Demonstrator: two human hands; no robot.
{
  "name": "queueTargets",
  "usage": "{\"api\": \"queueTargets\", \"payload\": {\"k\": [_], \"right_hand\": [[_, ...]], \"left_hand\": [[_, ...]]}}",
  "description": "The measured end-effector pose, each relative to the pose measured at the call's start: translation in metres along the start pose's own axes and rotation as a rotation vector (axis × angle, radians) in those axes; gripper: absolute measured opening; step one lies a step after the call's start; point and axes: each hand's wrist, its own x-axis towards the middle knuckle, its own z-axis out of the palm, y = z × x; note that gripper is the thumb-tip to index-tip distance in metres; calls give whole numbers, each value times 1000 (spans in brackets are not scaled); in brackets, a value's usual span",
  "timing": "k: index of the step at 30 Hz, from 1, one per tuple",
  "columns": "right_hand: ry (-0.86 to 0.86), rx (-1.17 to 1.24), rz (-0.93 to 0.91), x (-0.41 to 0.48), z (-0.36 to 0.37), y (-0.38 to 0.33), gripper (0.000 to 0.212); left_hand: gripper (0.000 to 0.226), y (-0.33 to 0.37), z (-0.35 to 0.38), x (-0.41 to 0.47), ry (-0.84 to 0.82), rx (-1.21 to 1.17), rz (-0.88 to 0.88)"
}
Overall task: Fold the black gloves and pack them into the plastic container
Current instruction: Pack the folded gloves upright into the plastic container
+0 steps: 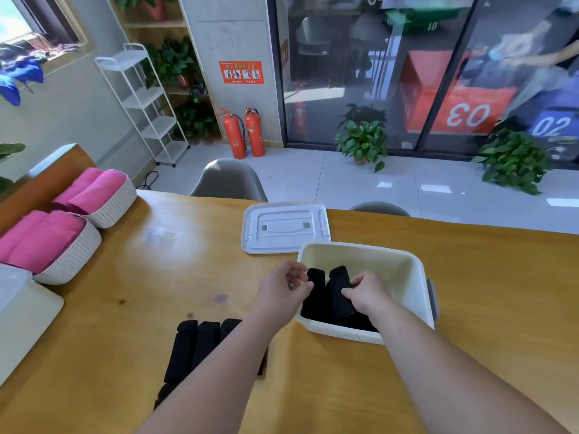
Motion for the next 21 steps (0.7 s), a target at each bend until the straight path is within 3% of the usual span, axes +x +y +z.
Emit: {"api": "queueTargets", "payload": {"k": [6,10,13,17,21], "right_hand": [[-45,-206,52,3,21,-3,32],[110,-534,-132,0,20,0,25],[48,-505,-283,1,22,1,17],[-54,-516,-274,-1,21,3,16],[-25,-516,-317,-6,12,-3,18]], "left_hand": [[21,-2,1,1,-8,-22,-22],[21,-3,1,1,-6,-46,-26],[21,-3,2,1,1,-42,-22],[23,-2,1,-2,1,-40,-8],[24,-3,-6,-12,46,4,8]]}}
